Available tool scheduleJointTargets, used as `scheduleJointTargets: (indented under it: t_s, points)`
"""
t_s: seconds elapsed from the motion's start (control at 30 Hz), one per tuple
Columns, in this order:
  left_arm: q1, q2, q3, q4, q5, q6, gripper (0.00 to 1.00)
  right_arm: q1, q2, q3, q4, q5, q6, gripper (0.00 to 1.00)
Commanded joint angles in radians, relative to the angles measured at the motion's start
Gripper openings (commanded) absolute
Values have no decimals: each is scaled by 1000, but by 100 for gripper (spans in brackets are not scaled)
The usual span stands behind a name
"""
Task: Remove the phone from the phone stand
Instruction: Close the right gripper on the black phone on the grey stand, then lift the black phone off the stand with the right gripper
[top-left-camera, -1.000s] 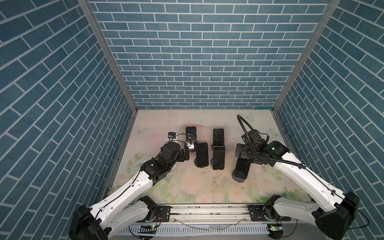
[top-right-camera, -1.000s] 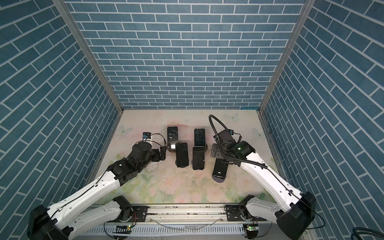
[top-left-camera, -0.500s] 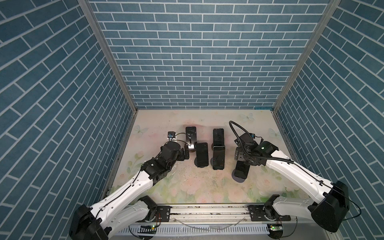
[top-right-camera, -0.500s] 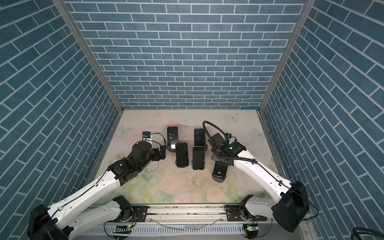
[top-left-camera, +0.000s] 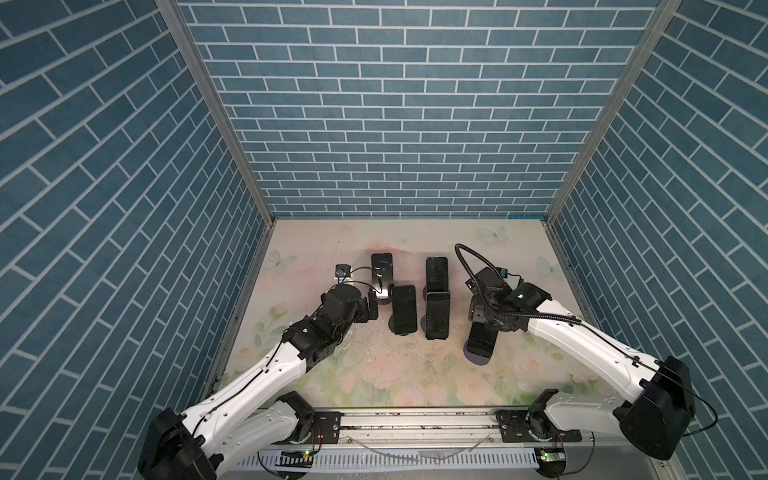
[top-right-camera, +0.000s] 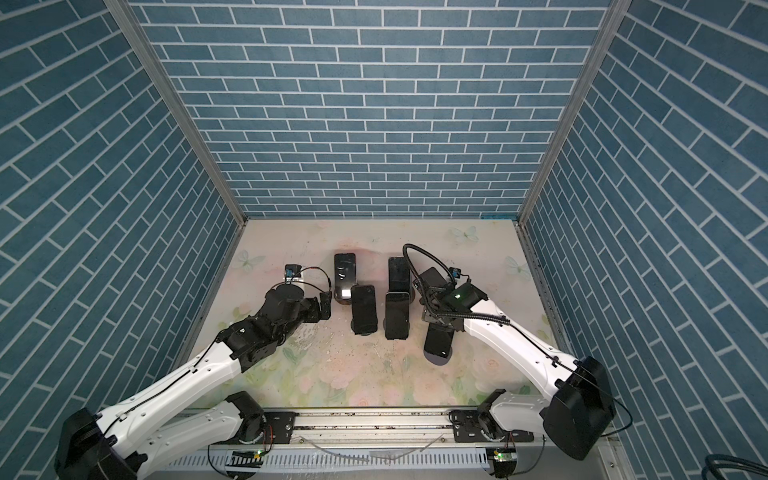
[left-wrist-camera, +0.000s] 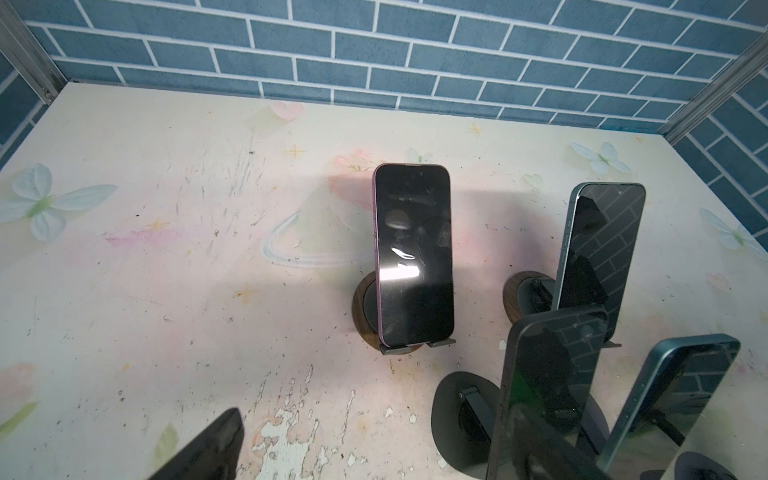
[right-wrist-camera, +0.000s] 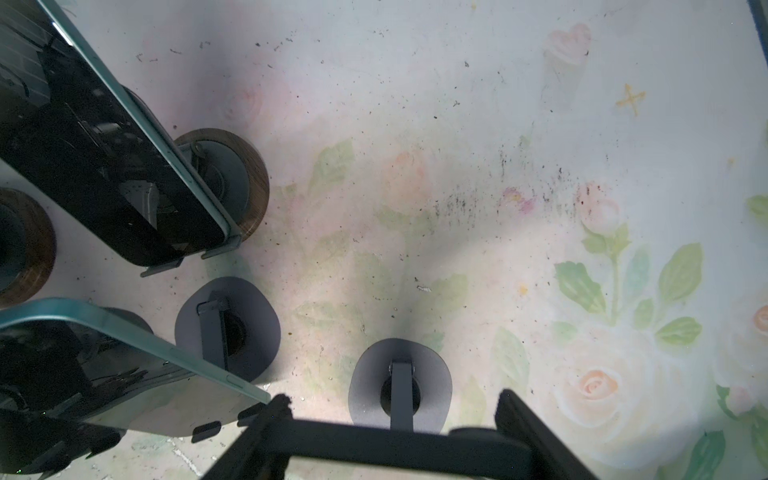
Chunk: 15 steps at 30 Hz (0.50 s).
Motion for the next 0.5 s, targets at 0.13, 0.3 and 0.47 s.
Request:
scheduleJointTargets:
  t_s: [0.13, 0.3, 0.47]
  points:
    - [-4, -7, -20, 9, -11, 10, 100, 9, -41, 54, 17, -44, -72, 48]
    - [-4, -5, -21, 11, -15, 8, 100, 8, -57, 124, 36, -63, -133, 47]
    - [-4, -5, -22, 4, -15, 5, 100, 6, -53, 189, 71, -53, -190, 46]
